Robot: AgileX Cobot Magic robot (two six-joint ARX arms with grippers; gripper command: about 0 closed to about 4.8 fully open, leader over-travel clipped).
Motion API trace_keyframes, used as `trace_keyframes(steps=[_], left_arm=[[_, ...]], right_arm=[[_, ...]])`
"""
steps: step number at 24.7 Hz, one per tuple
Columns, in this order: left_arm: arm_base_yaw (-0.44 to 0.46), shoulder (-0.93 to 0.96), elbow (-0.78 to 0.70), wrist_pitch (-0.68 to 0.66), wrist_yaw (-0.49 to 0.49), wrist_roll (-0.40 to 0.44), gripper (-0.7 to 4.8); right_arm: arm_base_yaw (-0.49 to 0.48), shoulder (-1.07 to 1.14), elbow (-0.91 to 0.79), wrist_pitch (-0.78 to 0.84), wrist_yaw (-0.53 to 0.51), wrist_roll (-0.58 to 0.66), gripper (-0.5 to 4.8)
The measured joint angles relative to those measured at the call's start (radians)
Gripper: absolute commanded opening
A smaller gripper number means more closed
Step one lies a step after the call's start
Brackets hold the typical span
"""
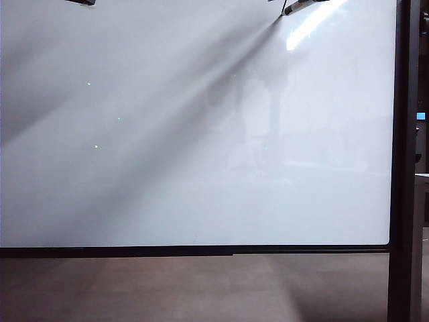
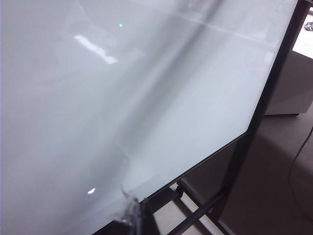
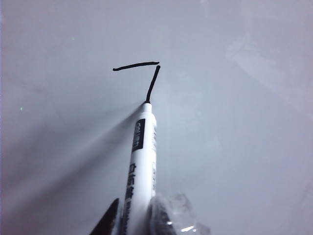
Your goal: Reach to the right to find the marker pen, pick it up, and write the number 2 on the whiteboard.
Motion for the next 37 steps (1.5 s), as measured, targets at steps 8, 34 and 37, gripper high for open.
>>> trace_keyframes(steps=[8, 34, 37], left_arm=[[0.0, 0.0, 0.0, 0.0, 0.0, 0.0, -0.05], [0.0, 0.0, 0.0, 0.0, 0.0, 0.0, -0.05], [0.0, 0.0, 0.0, 0.0, 0.0, 0.0, -0.05]], right_arm=[[0.0, 0.0, 0.0, -0.002, -0.026, 0.0, -0.01], [0.001, 0.009, 0.0, -0.003, -0.074, 0.0, -0.01], [0.001, 0.009, 0.0, -0.002, -0.07, 0.0, -0.01]])
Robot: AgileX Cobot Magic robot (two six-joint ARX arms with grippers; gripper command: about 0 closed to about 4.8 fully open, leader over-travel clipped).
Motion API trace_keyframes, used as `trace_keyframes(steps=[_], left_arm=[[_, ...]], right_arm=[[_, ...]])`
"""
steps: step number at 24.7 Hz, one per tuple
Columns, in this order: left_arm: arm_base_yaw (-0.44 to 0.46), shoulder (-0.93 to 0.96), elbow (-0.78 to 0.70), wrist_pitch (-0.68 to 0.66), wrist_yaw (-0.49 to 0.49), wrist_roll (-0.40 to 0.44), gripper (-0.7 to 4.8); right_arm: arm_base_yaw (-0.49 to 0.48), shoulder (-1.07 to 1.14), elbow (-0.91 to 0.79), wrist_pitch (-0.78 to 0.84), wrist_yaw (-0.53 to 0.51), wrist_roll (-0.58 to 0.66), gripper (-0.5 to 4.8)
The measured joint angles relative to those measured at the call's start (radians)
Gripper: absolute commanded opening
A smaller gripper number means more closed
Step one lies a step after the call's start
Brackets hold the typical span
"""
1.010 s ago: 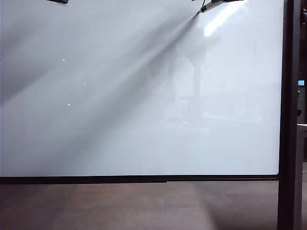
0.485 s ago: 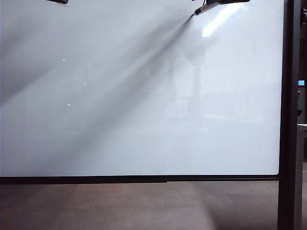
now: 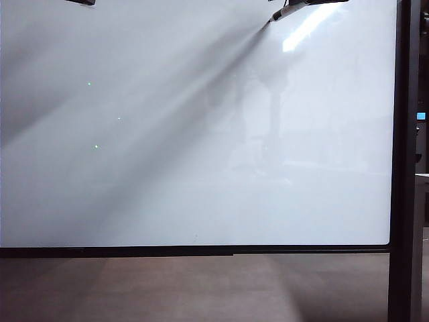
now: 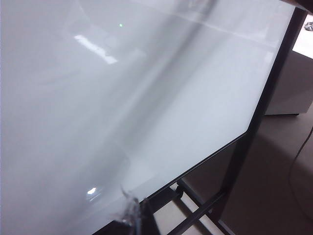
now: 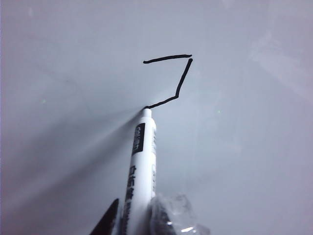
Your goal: Reach to the right to find the marker pen, pick it up, and write the number 2 on the whiteboard.
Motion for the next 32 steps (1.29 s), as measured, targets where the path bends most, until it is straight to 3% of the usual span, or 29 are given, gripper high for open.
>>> trace_keyframes(steps=[32], left_arm=[[0.0, 0.0, 0.0, 0.0, 0.0, 0.0, -0.05]], right_arm=[[0.003, 0.0, 0.0, 0.015, 0.064, 0.0, -0.01]])
